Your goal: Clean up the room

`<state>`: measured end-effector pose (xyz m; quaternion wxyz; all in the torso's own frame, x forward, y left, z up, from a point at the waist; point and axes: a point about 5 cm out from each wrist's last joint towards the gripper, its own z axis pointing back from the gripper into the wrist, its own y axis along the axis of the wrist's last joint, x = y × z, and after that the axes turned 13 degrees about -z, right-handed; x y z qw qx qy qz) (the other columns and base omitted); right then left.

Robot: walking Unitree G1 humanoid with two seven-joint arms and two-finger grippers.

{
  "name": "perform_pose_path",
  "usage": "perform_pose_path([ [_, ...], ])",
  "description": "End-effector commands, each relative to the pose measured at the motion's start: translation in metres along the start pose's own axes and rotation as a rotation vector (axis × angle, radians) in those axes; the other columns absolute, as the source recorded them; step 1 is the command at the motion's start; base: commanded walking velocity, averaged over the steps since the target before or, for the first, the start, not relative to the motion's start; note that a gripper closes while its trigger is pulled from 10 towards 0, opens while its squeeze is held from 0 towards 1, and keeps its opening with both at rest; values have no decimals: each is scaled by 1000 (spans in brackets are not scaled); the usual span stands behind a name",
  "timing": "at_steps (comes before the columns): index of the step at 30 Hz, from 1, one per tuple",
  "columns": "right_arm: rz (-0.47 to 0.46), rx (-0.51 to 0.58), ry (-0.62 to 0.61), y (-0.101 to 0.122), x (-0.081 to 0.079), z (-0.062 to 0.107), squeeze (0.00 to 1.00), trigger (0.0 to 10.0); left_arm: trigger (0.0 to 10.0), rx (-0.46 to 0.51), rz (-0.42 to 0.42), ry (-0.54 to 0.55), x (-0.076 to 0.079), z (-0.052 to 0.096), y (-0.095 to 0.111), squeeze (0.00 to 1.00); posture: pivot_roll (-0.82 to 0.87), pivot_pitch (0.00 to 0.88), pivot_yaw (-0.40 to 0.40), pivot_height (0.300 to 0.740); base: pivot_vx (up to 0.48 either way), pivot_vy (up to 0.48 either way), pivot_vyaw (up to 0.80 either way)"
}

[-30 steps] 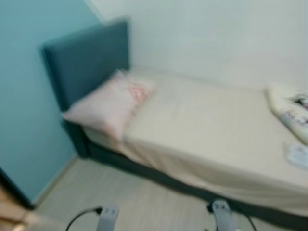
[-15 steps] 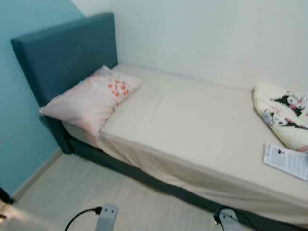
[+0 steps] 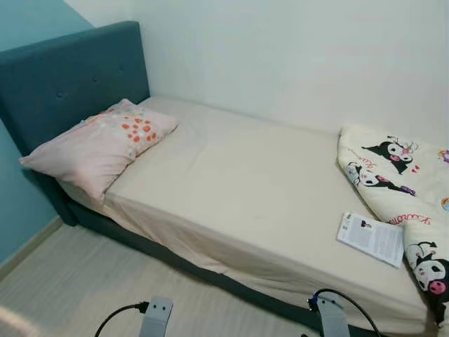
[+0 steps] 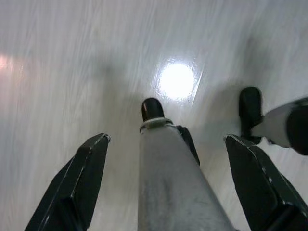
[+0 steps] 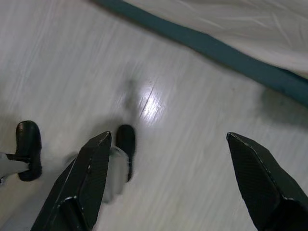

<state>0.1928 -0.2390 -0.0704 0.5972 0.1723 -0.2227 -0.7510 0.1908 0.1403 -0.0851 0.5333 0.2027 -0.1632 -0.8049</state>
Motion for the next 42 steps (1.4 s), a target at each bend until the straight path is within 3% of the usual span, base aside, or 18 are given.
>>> perform_pose_path([
  [1,-9,-7,-10,-2,4,1,0,10000,10000,-10,-5,-14,4,0,-2,0,16,0,-19,740,0,-480,0],
  [27,-19,26,-10,8,3,0,0,10000,10000,-9,11,-14,5,0,-2,0,14,0,-21,740,0,-480,0],
  [36,-63,131,15,38,-2,0,0,10000,10000,-6,21,-9,4,0,-2,0,9,0,-18,740,0,-480,0],
  [42,-95,231,51,68,-11,1,0,10000,10000,44,52,4,12,-1,18,0,9,0,-18,740,0,0,0],
])
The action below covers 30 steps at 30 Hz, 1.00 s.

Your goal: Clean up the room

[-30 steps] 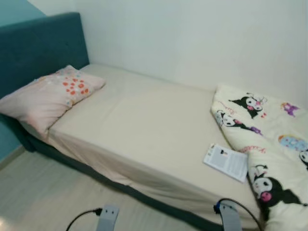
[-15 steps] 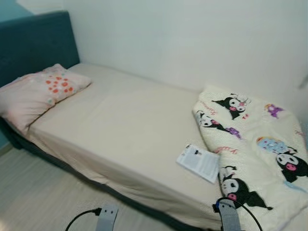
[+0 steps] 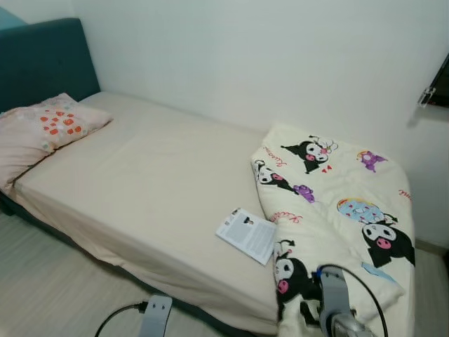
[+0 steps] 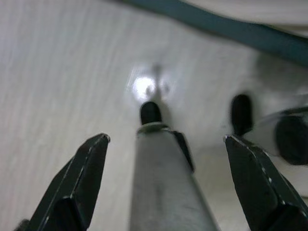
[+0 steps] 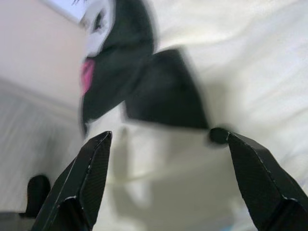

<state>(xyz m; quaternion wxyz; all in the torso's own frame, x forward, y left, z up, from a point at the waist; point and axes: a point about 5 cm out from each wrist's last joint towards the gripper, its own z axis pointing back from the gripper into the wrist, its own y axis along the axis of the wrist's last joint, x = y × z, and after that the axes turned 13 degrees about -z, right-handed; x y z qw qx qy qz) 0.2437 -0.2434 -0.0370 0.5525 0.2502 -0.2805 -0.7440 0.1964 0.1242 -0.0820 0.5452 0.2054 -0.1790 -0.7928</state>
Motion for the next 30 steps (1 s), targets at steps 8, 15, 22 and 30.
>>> perform_pose_path([
  [8,-74,187,103,51,-22,-3,0,10000,10000,142,77,46,-4,-1,43,0,2,0,-18,740,0,0,0],
  [15,-121,266,142,80,-26,-1,0,10000,10000,310,164,118,-77,10,33,0,0,0,-23,740,0,0,-457],
  [22,-182,307,134,92,-21,1,0,10000,10000,477,191,117,-85,16,82,0,-5,0,-21,740,0,0,-800],
  [30,-207,329,149,96,-20,2,0,10000,10000,579,278,72,-79,20,110,0,-9,0,-19,740,0,0,-500],
])
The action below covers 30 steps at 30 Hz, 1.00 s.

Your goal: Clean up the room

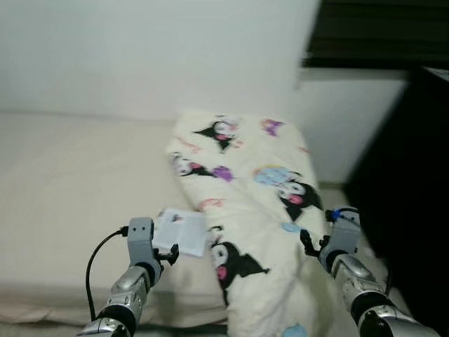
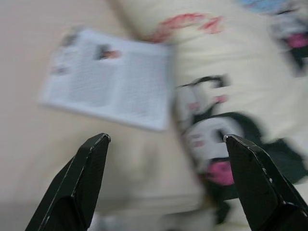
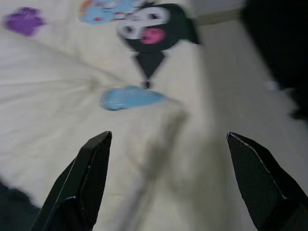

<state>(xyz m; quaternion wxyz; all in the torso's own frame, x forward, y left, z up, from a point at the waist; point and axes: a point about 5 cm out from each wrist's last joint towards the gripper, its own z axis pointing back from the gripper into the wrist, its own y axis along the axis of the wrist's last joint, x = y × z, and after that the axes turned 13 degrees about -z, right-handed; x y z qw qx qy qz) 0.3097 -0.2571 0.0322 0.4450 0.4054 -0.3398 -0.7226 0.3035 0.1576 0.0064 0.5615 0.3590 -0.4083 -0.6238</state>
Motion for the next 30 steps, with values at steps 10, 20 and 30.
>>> perform_pose_path([
  [10,-37,31,125,3,-27,-5,0,10000,10000,35,87,15,-2,-1,4,0,-10,0,-17,740,0,0,0],
  [20,-20,7,134,3,-35,-7,0,10000,10000,87,212,-29,2,-6,17,0,-5,0,-17,720,0,0,0],
  [30,-51,26,149,10,-38,-8,0,10000,10000,92,221,-56,5,-7,20,0,-7,0,-15,695,0,0,0],
])
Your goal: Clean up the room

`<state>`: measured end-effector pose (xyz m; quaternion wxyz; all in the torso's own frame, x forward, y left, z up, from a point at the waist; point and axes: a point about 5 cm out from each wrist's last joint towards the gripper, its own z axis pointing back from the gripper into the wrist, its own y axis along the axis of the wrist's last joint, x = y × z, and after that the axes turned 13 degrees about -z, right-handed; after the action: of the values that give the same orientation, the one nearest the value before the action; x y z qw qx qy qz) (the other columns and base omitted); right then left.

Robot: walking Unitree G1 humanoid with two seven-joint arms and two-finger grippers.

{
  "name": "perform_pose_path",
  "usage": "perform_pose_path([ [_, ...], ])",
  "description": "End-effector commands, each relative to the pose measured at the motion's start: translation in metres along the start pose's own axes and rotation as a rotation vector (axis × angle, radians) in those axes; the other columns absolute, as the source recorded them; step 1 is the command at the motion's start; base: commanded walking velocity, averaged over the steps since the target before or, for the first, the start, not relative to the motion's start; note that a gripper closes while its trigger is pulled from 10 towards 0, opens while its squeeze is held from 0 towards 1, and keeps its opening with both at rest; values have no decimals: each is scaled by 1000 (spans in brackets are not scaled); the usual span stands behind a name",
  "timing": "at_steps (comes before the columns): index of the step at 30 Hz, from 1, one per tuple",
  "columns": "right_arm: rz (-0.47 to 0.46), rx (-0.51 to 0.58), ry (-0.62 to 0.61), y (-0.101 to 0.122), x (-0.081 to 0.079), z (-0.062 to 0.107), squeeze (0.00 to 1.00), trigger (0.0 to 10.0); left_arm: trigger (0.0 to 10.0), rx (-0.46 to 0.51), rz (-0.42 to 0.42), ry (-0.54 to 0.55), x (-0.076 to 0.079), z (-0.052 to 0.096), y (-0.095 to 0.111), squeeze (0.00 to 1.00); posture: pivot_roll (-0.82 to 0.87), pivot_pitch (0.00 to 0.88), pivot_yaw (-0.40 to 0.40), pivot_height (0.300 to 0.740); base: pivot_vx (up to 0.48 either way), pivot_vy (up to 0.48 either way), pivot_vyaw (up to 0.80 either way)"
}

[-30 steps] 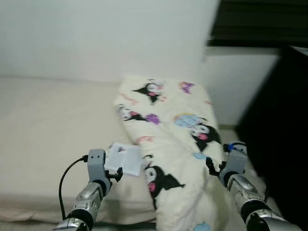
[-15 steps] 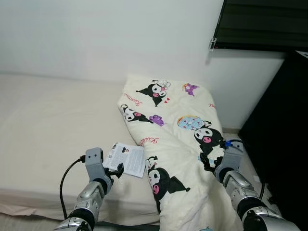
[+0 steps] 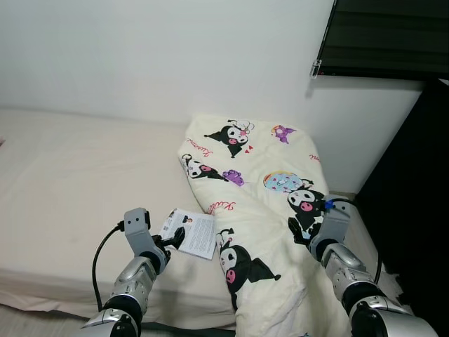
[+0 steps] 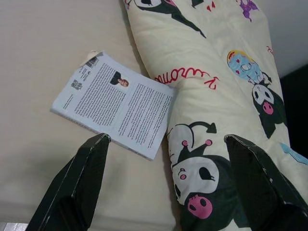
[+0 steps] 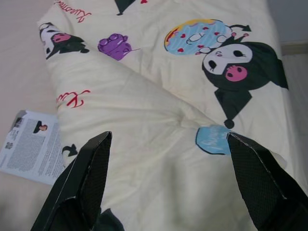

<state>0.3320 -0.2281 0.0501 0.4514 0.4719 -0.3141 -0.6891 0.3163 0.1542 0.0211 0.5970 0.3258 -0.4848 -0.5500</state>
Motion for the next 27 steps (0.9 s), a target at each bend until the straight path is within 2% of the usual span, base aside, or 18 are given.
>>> perform_pose_path([
  [1,-27,-10,-4,-2,0,0,0,10000,10000,-7,9,-9,3,-1,-1,0,-7,0,-15,690,0,0,0],
  [7,-52,-9,-17,-2,4,1,0,10000,10000,-20,11,-5,1,1,-5,0,-9,0,-16,675,0,0,0],
  [15,-171,1,-50,-5,12,4,0,10000,10000,-13,17,-4,-1,1,-3,0,-8,0,-14,640,0,0,0],
  [20,-211,-1,-57,-9,16,6,0,10000,10000,1,23,-13,0,-1,1,0,-7,0,-10,620,0,0,0],
  [27,-221,0,-51,-10,16,6,0,10000,10000,10,28,-20,1,-1,3,0,-7,0,-6,600,0,0,0],
])
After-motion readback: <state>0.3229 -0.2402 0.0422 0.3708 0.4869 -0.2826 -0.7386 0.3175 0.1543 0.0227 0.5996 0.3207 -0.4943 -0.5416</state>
